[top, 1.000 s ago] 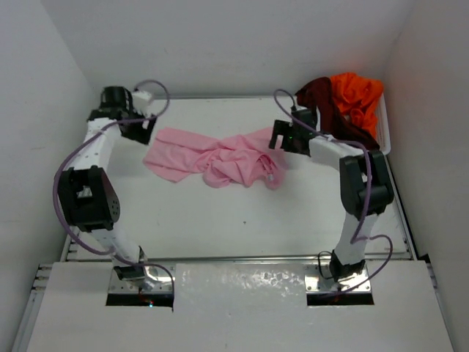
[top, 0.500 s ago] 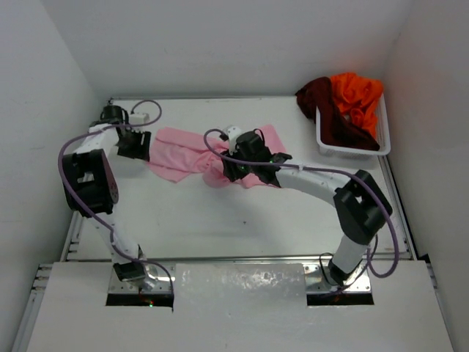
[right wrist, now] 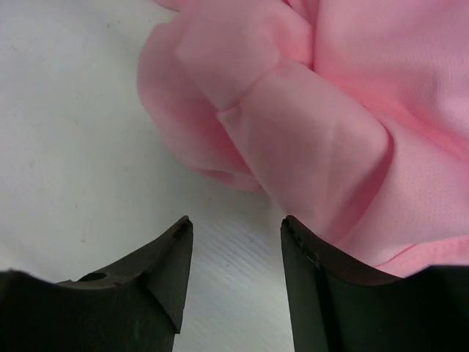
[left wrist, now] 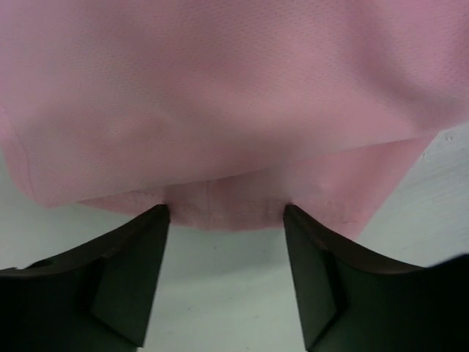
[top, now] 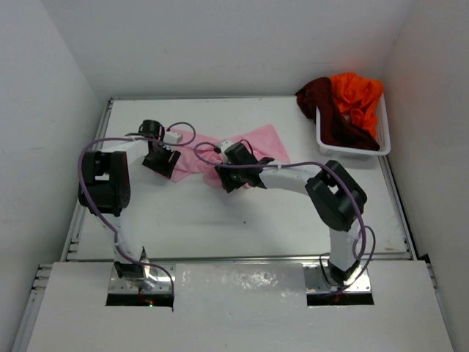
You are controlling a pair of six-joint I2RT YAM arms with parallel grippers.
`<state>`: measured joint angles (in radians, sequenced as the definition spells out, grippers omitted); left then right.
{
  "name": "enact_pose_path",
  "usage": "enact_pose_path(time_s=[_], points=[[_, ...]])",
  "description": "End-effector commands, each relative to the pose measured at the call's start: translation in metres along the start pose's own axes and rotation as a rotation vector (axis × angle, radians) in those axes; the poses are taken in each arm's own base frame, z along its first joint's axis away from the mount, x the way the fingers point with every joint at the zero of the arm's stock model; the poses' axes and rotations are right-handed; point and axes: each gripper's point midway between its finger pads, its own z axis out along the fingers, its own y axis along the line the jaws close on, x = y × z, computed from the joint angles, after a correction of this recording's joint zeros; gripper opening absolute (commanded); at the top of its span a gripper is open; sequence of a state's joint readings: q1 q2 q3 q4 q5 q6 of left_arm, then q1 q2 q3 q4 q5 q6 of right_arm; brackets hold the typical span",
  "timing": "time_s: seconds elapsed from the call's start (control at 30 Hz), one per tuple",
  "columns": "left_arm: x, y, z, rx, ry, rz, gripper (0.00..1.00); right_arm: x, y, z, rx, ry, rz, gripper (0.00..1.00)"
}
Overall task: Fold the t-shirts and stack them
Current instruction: Move the tshirt to the center of the board
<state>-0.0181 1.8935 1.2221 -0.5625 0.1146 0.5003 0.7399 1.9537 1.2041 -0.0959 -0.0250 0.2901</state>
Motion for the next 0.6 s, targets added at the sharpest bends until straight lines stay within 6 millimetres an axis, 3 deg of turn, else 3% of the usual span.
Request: enact_pose_path(time_s=[0.0, 0.1, 0.13, 0.17, 0.2, 0.23, 0.3, 0.37, 0.47, 0.57], points=[[-0.012, 0.014, -0.001, -0.075, -0.040, -0.008, 0.59, -0.049, 0.021, -0.035, 0.086, -0.189, -0.163, 0.50], [-0.009, 0.001, 0.008, -0.019, -0.036, -0.022, 0.39, -0.046, 0.026, -0.040, 0.098, -0.203, -0.214, 0.54], [-0.008, -0.002, 0.010, -0.006, -0.032, -0.021, 0.34, -0.057, 0.034, -0.037, 0.071, -0.218, -0.211, 0.56], [-0.006, -0.003, 0.013, 0.000, -0.021, -0.024, 0.20, -0.051, 0.041, -0.029, 0.033, -0.172, -0.220, 0.57], [-0.004, -0.003, 0.013, 0.002, -0.017, -0.020, 0.13, -0.033, 0.039, -0.004, 0.026, -0.096, -0.227, 0.59], [-0.003, -0.004, 0.013, 0.002, -0.010, -0.021, 0.01, -0.046, 0.045, 0.003, 0.014, -0.100, -0.229, 0.60], [-0.003, -0.003, 0.009, -0.007, -0.015, -0.017, 0.00, -0.017, 0.046, 0.031, -0.006, 0.015, -0.224, 0.62], [-0.004, 0.001, 0.002, -0.029, -0.028, -0.015, 0.00, -0.019, 0.049, 0.039, -0.017, 0.026, -0.225, 0.63], [-0.011, 0.002, -0.007, -0.038, -0.054, -0.015, 0.00, -0.016, 0.034, 0.051, 0.051, 0.048, -0.203, 0.60], [-0.020, 0.007, -0.019, -0.041, -0.079, -0.039, 0.00, -0.020, 0.016, 0.054, 0.120, 0.063, -0.157, 0.37]])
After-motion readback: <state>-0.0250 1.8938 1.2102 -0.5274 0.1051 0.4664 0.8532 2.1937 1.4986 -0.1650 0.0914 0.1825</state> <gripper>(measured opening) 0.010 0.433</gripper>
